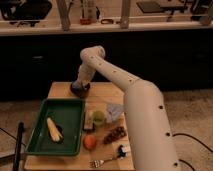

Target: Place sponge in purple bowl

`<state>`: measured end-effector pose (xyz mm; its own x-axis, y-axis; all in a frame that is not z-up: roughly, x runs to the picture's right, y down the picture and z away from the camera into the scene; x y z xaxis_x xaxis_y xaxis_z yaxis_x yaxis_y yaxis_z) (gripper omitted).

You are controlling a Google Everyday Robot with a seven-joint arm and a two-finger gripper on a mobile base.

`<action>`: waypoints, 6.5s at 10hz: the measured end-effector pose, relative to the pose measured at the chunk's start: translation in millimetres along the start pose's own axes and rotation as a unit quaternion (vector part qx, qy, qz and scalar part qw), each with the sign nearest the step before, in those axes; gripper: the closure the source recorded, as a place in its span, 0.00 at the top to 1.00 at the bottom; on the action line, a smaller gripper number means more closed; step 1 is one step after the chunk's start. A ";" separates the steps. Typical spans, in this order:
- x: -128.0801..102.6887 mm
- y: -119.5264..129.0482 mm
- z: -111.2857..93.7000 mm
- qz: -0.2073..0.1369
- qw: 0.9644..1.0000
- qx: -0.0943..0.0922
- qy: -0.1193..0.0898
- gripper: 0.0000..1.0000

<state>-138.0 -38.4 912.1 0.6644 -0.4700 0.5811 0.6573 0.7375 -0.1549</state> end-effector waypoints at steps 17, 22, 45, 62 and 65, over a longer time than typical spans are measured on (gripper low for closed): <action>5.7 -4.3 -11.8 -0.004 1.000 0.004 0.009 0.80; 7.1 -5.6 -14.1 -0.007 1.000 0.000 0.011 0.80; 16.0 -6.1 -14.7 -0.012 1.000 -0.002 0.003 0.80; 16.3 -5.4 -13.4 -0.012 1.000 -0.002 0.003 0.80; 16.3 -5.4 -13.3 -0.012 1.000 -0.002 0.003 0.80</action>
<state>-126.0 -56.5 911.7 0.6506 -0.4904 0.5798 0.6746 0.7238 -0.1448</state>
